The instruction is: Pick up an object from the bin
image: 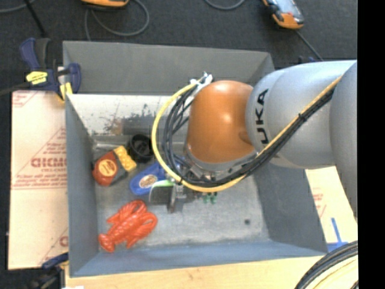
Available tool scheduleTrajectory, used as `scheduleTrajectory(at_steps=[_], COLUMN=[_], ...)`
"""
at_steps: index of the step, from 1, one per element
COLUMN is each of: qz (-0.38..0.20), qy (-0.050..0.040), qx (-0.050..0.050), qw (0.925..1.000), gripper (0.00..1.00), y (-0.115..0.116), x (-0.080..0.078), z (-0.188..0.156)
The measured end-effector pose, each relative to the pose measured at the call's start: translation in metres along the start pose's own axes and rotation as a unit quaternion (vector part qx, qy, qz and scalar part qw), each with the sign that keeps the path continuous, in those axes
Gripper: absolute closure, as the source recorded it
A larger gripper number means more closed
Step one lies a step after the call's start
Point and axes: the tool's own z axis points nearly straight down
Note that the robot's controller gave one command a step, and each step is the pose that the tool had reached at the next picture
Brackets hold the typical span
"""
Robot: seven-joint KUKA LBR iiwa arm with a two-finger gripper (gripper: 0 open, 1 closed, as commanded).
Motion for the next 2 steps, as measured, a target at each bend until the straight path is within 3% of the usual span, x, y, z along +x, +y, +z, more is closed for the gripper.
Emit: scheduleTrajectory(at_steps=[1,2], qz=[0.001,0.038], qy=[-0.0039,-0.0074], qx=[-0.001,-0.001], qw=[1.0000,0.9993], gripper=[0.00,0.00], y=[0.000,-0.004], x=[-0.002,-0.014], z=[-0.004,0.018])
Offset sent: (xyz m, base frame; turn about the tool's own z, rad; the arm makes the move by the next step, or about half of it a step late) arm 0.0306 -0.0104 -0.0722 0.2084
